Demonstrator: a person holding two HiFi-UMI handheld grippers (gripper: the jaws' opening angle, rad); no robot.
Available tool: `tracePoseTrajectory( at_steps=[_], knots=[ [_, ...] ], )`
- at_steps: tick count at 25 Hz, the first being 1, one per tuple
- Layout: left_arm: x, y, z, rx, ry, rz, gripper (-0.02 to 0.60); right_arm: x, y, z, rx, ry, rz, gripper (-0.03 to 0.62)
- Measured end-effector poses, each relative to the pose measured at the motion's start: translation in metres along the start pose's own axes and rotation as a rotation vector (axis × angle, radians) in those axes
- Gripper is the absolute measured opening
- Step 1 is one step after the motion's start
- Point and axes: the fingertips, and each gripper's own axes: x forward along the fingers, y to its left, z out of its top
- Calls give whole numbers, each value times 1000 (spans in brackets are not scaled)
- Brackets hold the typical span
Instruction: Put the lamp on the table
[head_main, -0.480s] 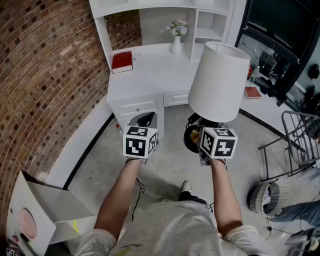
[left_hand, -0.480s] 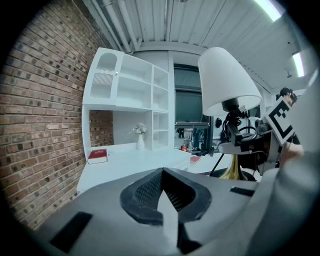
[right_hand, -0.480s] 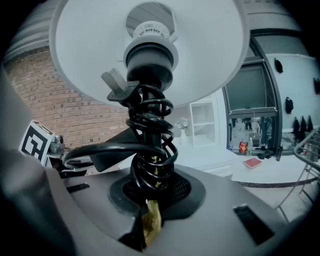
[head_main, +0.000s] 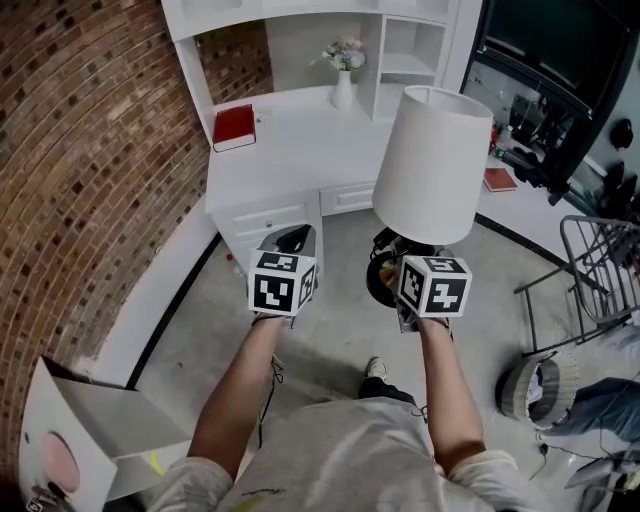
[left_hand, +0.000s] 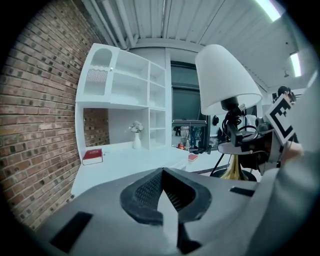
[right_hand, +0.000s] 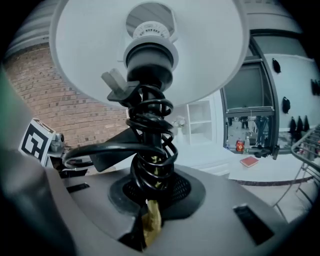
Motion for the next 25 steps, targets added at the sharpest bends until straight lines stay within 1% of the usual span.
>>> tracePoseTrajectory(
  at_steps=[7,13,18,25],
  knots=[
    [18,2,7,10,1,-7,-6,14,-10,3,6,2,0,49],
    [36,12,12,14,5,9,-6,35,-20,8,6,0,13,49],
    [59,19,23,20,11,36,-6,61,-32,16,-6,3,46,49],
    [109,28,46,24,27,79,-6,103,-65,34,-29,25,86,49]
  ],
)
